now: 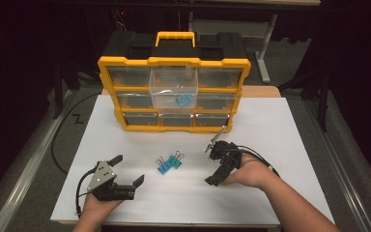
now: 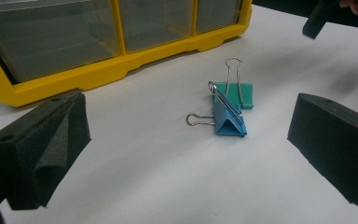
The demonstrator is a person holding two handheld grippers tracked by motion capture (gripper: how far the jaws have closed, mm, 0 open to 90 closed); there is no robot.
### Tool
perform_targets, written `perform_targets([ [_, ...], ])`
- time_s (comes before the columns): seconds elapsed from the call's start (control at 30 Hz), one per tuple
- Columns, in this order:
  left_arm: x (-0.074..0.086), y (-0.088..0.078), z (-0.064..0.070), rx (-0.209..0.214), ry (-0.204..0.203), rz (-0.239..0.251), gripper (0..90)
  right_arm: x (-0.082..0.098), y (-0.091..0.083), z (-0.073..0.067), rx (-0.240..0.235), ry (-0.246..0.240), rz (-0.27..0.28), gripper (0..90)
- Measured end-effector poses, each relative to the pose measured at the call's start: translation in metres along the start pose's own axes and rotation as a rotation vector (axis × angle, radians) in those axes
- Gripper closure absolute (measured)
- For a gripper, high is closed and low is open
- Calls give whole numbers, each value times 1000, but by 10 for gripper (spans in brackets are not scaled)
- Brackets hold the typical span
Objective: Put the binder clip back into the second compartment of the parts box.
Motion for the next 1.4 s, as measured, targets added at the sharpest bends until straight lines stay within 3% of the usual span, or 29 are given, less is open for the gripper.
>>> perform_targets([
  [0.33, 0, -1, -1, 2, -4, 1, 3, -5, 25, -9, -27, 5, 9, 3],
  [0.53, 0, -1, 0, 10, -3, -1, 3, -25, 29, -13, -40, 10, 59, 19],
  [0.57, 0, 0, 0, 12, -2, -2, 3, -36, 30, -14, -43, 7, 75, 33],
  [0.83, 1, 1, 1, 21, 3, -2, 3, -65, 34, -11, -47, -3, 96, 134],
  [1.03, 1, 1, 2, 28, 5, -7, 3, -90, 38, -9, -58, -12, 118, 304],
  [1.1, 1, 1, 2, 29, 7, -9, 3, -99, 41, -9, -63, -18, 128, 452],
  [1.13, 1, 2, 2, 30, 8, -9, 3, -99, 41, -9, -63, -18, 128, 452],
  [1.17, 1, 2, 2, 32, 9, -9, 3, -103, 43, -11, -67, -14, 125, 552],
  [1.27, 1, 2, 2, 35, 10, -9, 3, -106, 44, -12, -70, -21, 122, 625],
  [1.37, 1, 2, 3, 39, 14, -10, 3, -108, 43, -12, -73, -35, 119, 785],
  [1.4, 1, 2, 3, 38, 13, -8, 3, -108, 43, -12, -73, -35, 119, 785],
])
Point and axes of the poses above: each handheld gripper's, and its own axes: y roughly forward along the jaws, x roughly out of its underside, z roughly to its right, the point moved 5 cm from there along y, roughly forward along the jaws, and after that the axes turned 9 degrees about x, right-handed, at the moved point
